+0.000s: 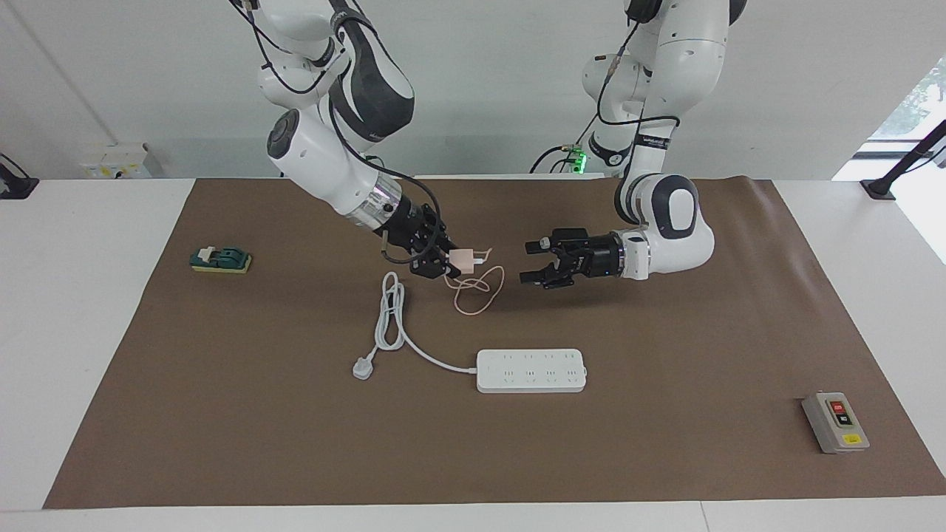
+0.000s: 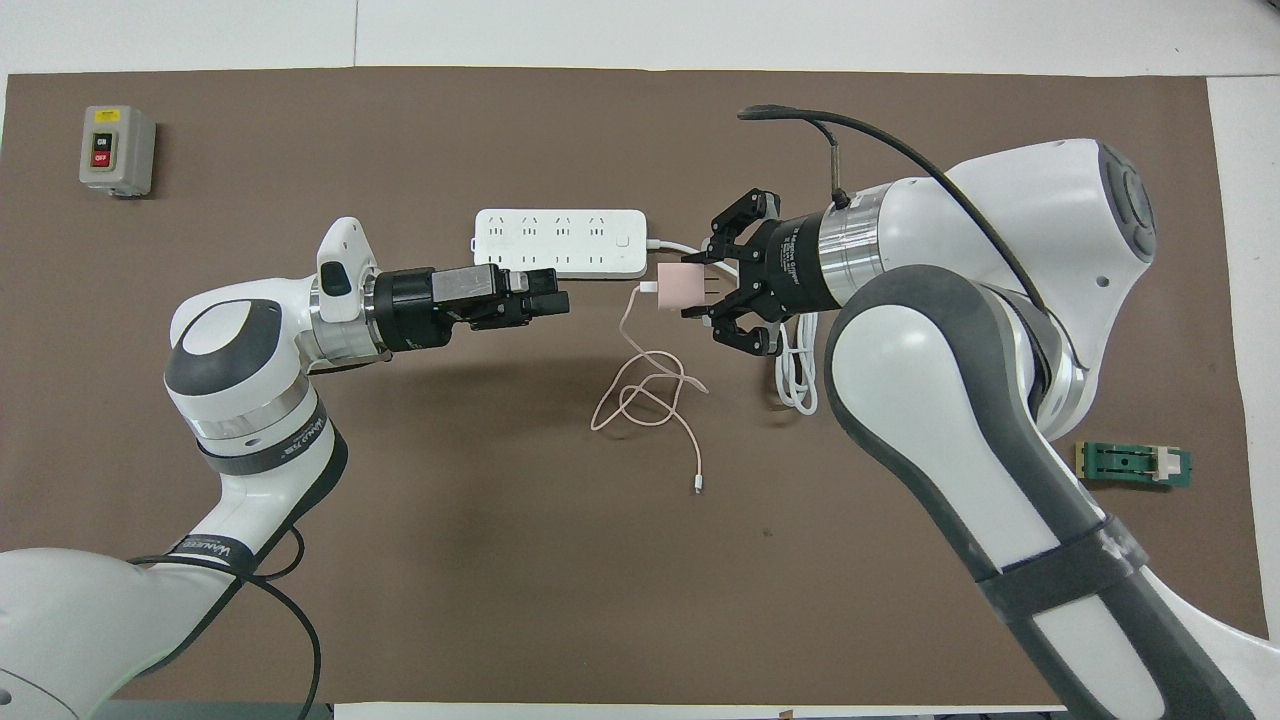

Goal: Plug charger into power strip

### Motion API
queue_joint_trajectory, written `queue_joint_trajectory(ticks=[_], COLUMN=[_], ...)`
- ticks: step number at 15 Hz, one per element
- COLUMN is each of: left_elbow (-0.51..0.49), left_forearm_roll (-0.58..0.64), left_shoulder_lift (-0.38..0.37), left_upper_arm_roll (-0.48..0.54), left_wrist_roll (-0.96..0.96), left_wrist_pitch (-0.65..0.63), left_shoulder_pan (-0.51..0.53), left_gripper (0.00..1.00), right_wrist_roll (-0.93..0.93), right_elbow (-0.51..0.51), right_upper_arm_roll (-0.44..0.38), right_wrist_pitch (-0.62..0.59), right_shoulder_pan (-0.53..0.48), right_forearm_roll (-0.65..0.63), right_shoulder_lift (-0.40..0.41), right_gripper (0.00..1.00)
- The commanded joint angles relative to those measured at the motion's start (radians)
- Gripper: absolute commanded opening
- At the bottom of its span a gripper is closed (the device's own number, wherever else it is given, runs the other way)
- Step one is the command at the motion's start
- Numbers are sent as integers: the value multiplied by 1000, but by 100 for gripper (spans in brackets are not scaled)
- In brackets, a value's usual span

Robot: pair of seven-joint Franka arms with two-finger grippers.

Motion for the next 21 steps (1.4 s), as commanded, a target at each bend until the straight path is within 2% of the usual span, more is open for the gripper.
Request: queue_joint_trajectory(ticks=[1, 10, 21], left_elbow=[1, 1, 1], left_forearm_roll=[-14, -40, -29], left_shoulder_lift=[3, 3, 4], left_upper_arm_roll=[1, 0, 4], left_wrist_roll=[14, 14, 26], left_wrist_pitch=[27, 47, 47], left_shoulder_pan=[-27, -67, -58], left_gripper=[100, 100, 100], right_wrist_roll=[24, 72, 75], right_elbow=[-6, -6, 0], right_upper_arm_roll=[-3, -3, -3], right_wrist_pitch=[37, 181, 225], right_shoulder_pan=[24, 130, 162], right_forearm_roll=[24, 27, 32], right_shoulder_lift=[0, 41, 69], right_gripper=[0, 0, 0])
